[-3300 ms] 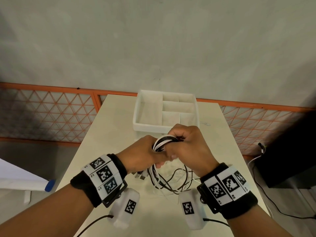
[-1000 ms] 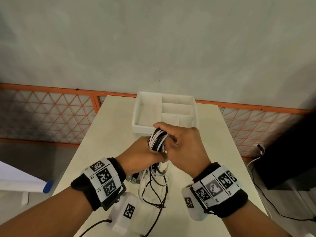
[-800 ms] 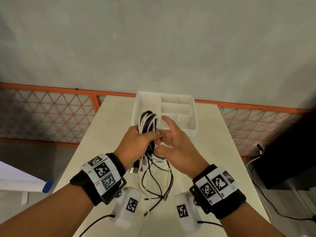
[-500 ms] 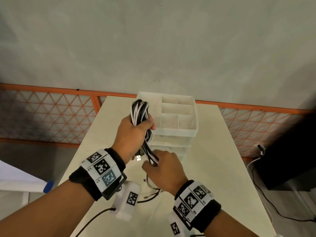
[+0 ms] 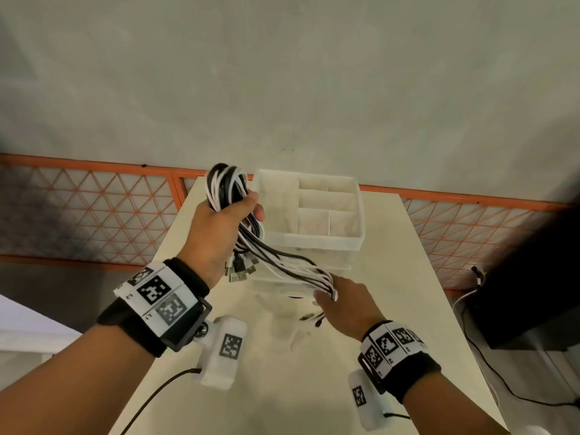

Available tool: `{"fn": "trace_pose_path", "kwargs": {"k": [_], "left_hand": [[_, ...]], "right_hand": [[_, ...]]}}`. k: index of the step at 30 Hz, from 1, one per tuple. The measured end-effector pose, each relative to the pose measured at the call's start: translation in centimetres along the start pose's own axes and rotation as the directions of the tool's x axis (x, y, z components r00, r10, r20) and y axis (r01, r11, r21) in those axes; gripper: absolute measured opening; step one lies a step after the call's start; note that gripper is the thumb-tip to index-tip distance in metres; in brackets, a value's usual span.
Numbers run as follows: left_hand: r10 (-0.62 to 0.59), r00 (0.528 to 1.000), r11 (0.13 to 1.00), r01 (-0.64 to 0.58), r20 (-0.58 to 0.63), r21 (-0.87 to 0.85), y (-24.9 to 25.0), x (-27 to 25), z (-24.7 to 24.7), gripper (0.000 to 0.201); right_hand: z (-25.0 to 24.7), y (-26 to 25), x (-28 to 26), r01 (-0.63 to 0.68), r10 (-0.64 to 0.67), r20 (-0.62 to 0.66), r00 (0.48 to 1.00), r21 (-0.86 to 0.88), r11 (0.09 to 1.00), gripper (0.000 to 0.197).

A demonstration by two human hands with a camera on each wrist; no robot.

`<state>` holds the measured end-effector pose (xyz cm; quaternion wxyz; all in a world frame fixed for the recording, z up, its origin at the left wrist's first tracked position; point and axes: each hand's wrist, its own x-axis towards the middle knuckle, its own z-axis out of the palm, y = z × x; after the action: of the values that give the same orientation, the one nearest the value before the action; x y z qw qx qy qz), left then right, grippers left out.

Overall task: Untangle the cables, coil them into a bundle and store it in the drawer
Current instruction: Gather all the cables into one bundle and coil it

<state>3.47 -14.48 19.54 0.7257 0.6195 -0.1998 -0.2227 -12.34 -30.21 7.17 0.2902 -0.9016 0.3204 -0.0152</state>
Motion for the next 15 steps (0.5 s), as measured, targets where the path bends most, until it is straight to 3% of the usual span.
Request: {"fn": "trace_pose_path", "kwargs": {"k": [2,5,9,11,13,15], "left_hand": [[0.017,1.0,1.0,-0.017,0.006,0.006,0.4,0.2,-0.2,0.025],[0.03,0.999,0.997,-0.031,0.017,0.075,0.0,0.3,-0.1,0.031],[0.008,1.0,0.996,-0.009,0.009,0.088,-0.1,0.2,0.0,0.034],[0.009,1.0,0.996,-0.009,0.005,0.086,0.1,0.3,-0.2,0.031],[0.007,1.0,0.994,-0.009,0.016,0.111,0.1,0.1,0.1,0.025],[0.001,0.998,0.99,-0.008,0.056,0.141,-0.3,-0.1,0.8,0.024]], "right_hand": [[0.5,0.6,-0.5,-0.052,0.049,0.074,0.996,0.048,0.997,0.031],[0.6,1.2,-0.7,-0.056,0.05,0.067,0.997,0.091,0.994,0.039],[-0.5,2.1,-0.3,-0.104,0.101,0.163,0.981,0.015,0.994,0.07],[-1.5,2.0,-0.3,-0.125,0.138,0.233,0.963,-0.069,0.99,0.097],[-2.8,0.4,-0.6,-0.027,0.028,0.245,0.969,-0.011,1.0,0.119],[-3.8,-2.5,-0.9,0.125,-0.154,0.164,0.974,0.178,0.976,0.127]]}}
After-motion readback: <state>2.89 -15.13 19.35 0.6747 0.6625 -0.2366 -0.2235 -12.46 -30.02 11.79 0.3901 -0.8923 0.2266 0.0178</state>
